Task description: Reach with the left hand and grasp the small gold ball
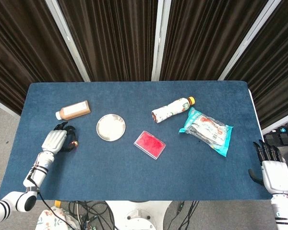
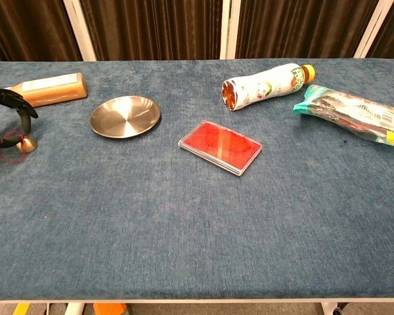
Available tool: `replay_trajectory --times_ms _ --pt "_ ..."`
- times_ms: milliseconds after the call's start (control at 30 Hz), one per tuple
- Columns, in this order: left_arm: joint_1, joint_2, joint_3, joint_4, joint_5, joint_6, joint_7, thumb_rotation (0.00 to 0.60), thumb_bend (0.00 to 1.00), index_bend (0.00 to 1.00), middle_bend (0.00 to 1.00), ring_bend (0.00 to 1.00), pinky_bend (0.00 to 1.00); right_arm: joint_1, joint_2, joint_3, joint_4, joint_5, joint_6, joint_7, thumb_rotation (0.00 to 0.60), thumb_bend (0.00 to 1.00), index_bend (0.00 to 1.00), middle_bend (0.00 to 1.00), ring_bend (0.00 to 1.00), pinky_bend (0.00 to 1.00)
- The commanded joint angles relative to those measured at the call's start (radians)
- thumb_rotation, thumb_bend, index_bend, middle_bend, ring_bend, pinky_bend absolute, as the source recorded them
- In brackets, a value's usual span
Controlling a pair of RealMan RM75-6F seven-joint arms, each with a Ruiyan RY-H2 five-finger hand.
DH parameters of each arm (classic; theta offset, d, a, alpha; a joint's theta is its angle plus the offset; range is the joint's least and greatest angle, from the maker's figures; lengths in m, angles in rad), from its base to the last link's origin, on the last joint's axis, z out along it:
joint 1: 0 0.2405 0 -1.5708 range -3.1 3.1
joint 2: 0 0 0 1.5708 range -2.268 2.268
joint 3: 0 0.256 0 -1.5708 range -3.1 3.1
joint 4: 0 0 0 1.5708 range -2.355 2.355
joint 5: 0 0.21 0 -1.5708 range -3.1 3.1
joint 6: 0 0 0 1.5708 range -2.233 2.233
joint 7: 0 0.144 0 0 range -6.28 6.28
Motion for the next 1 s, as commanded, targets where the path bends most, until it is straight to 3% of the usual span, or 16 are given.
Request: replay_trajectory --times_ms 33,1000 --pt "0.001 0.0 0.001 0.001 -0.001 0.001 0.002 0.6 0.38 0.51 0.24 0.03 0.11 0.0 0.0 0.0 0.0 0.0 0.0 0.0 0.6 0.21 0.0 0.0 0.0 0.0" --pt "-0.003 0.001 -0.006 -0.013 -0.02 0.001 0.02 0.6 0.43 0.59 0.28 0.05 0.13 0.001 -0.002 0.001 0.005 -0.004 0.003 0.006 0.6 0.21 0.0 0.0 0.0 0.0"
